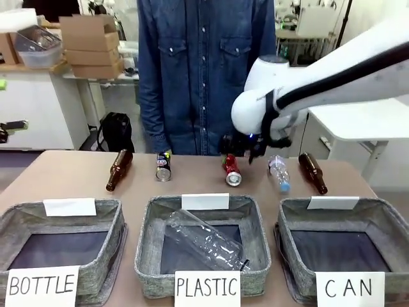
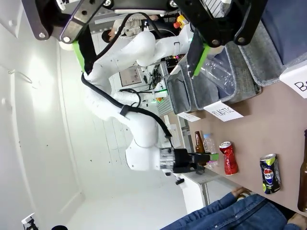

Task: Sort the can waste into the basket.
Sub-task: Pick up the can waste from the table and place it in the right Fabric basket.

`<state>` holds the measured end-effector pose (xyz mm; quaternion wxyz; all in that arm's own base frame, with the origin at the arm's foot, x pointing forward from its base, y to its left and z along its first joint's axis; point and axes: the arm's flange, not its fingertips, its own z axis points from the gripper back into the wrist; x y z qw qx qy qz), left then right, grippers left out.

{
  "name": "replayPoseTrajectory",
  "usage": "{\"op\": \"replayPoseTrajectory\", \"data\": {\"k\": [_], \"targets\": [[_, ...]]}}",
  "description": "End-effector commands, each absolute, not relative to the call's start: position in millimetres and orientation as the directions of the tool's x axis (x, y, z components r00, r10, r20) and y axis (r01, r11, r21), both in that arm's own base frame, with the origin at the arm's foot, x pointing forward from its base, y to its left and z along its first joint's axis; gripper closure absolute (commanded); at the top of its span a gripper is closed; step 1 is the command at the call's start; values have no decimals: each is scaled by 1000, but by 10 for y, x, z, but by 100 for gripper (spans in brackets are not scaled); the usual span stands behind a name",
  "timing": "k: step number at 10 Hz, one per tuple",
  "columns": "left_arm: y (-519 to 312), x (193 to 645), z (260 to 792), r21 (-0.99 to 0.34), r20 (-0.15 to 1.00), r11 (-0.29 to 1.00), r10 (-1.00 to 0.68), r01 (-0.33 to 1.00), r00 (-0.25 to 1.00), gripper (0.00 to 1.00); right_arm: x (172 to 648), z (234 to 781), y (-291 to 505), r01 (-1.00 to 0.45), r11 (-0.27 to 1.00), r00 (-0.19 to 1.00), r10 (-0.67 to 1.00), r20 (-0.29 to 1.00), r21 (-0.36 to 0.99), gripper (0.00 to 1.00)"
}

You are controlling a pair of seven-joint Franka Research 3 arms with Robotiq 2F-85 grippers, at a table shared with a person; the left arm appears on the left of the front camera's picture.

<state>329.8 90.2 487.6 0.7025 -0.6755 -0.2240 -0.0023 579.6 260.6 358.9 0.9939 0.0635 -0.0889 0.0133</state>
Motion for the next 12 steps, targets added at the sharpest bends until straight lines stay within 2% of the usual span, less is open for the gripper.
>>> {"op": "replayPoseTrajectory", "data": {"k": [1,4,7,8,9,10,11,12], "targets": [[895,3287,4900,-944,329,85,301,318,895,0,6093,3409,2855,-11,993,994,-1,107,120,0],[895,3287,4900,-944,329,85,301,318,895,0,6195,2973,2843,24,996,998,-28,49,82,0],[895,3287,4900,-944,329,85,301,318,895,0,6123,2986,2850,5,995,998,-11,60,102,0],[895,3287,4900,-944,329,85,301,318,895,0,6111,2992,2853,3,996,999,-8,48,95,60],[895,3287,4900,-944,329,85,301,318,895,0,6109,2995,2861,1,995,998,-7,55,98,60],[895,3287,4900,-944,329,85,301,318,895,0,6104,2991,2867,-1,996,999,-4,52,90,100],[895,3287,4900,-944,329,85,301,318,895,0,6092,2978,2874,-6,996,999,3,46,85,65],[895,3287,4900,-944,329,85,301,318,895,0,6077,2962,2884,-13,997,999,10,39,79,100]]}}
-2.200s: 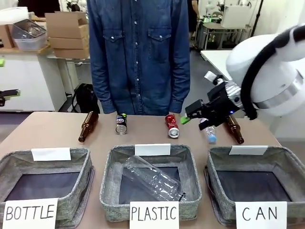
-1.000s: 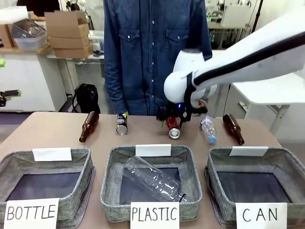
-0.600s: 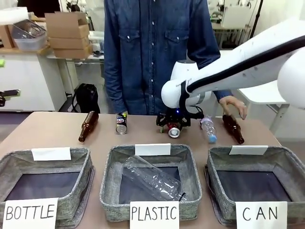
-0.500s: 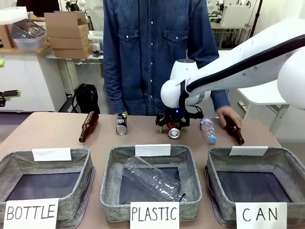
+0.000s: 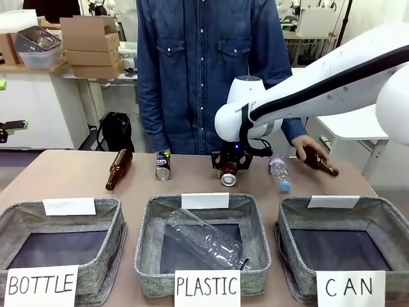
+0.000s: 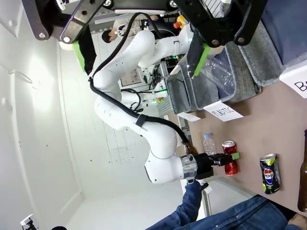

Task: Sort the can waste into the basket.
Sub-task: Pick up the can waste from the table and place it in the right Fabric basket.

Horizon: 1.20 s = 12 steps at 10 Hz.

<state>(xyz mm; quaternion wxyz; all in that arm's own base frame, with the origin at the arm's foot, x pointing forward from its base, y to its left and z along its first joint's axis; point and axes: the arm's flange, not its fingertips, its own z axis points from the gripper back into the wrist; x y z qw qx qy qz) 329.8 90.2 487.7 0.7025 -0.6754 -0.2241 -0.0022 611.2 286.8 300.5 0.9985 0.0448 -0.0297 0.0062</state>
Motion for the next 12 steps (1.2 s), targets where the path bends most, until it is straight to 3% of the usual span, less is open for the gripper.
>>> {"op": "replayPoseTrajectory", "data": {"k": [1,6,12], "targets": [[895,3287,4900,-944,329,85,301,318,895,0,6060,2935,2911,-27,998,999,25,23,63,100],[895,3287,4900,-944,329,85,301,318,895,0,5787,2977,2743,-223,972,973,226,-50,69,100],[895,3287,4900,-944,329,85,301,318,895,0,5416,3336,1954,-193,954,980,197,10,231,100]]}}
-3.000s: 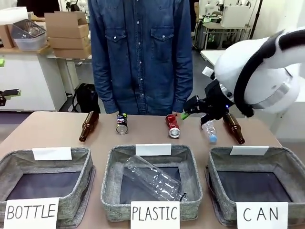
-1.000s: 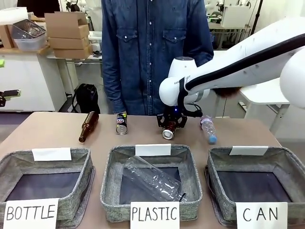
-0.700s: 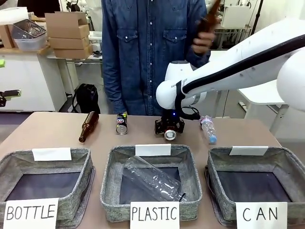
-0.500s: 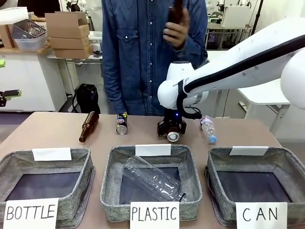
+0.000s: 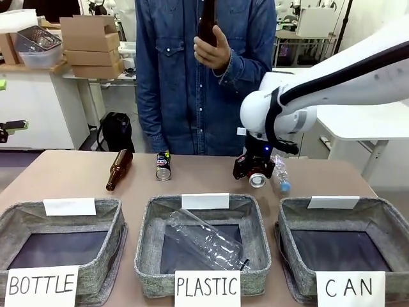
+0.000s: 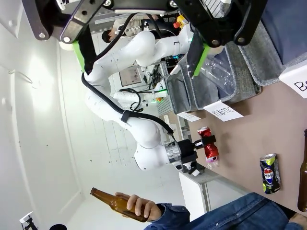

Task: Sort the can waste into the basket.
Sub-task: Pick up the can waste from the table and place it in the right Fabric basket.

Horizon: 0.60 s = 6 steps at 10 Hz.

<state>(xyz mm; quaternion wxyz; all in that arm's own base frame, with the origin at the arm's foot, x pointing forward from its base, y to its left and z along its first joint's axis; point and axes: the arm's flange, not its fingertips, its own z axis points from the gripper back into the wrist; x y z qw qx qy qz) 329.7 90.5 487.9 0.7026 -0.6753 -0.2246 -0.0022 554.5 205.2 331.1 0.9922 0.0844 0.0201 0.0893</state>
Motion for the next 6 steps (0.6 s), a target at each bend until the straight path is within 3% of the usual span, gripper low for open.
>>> {"op": "replayPoseTrajectory", "data": {"k": [1,3,6], "targets": [[895,3287,4900,-944,329,85,301,318,895,0,5344,3417,1816,-198,946,978,207,-9,257,100],[895,3287,4900,-944,329,85,301,318,895,0,5007,3753,1128,-195,868,968,246,-54,456,100],[895,3287,4900,-944,329,85,301,318,895,0,4507,3920,381,-245,679,944,329,12,692,100]]}}
